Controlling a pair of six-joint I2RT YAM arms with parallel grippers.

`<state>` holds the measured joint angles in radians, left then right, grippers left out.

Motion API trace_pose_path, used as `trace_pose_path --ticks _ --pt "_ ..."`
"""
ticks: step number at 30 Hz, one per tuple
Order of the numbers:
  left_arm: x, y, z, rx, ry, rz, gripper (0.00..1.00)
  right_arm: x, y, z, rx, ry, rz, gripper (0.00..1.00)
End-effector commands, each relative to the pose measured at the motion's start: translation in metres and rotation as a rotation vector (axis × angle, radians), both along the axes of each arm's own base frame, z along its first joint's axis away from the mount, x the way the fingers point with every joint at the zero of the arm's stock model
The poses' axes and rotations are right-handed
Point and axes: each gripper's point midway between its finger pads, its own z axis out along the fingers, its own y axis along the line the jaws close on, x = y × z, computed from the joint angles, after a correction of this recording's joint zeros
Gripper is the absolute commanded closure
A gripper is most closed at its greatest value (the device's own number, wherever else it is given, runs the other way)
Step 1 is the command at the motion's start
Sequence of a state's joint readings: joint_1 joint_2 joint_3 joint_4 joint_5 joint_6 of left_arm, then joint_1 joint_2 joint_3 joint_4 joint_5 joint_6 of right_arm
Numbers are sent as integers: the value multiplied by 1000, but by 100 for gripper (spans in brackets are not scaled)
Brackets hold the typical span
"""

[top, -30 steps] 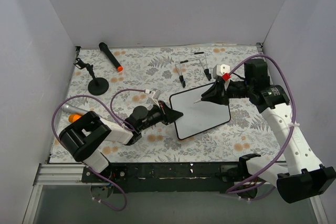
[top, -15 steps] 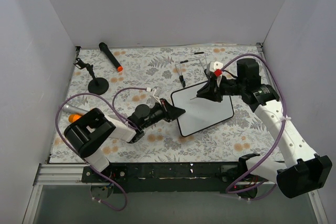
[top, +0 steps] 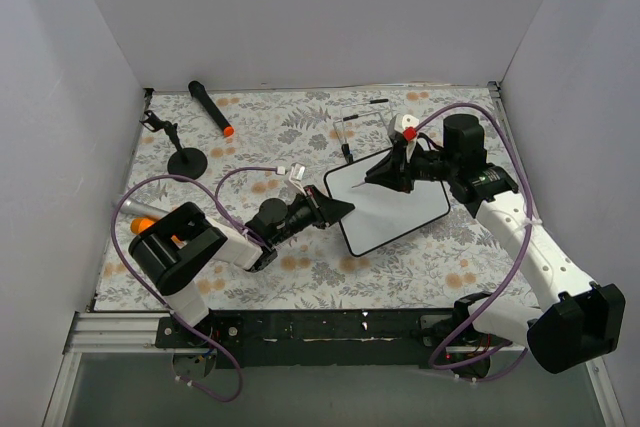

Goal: Write a sentence on the whiteboard

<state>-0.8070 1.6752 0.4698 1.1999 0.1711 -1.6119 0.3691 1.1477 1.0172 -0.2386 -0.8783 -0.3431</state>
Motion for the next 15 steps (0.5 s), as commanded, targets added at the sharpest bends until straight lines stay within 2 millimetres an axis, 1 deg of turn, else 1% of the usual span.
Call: trace_pose_path --ticks 1,4,7,9,11,12,15 --pt "-1 2 78 -215 -114 7 100 0 6 24 32 -76 49 99" --pt "-3 2 80 -233 -106 -4 100 0 4 28 16 -103 54 99" --pt "-2 0 75 -224 -94 -8 100 2 2 21 -1 -110 45 99" --pt "0 -2 68 -217 -70 -9 100 3 1 16 -5 -108 39 99" --pt "-1 -4 66 -231 -47 -21 100 2 1 16 -6 -110 38 99" --pt "-1 -6 61 -225 -34 -29 100 3 0 16 -10 -115 34 99" --pt "-2 -10 57 -227 -3 -47 100 11 -6 19 -27 -126 -6 99"
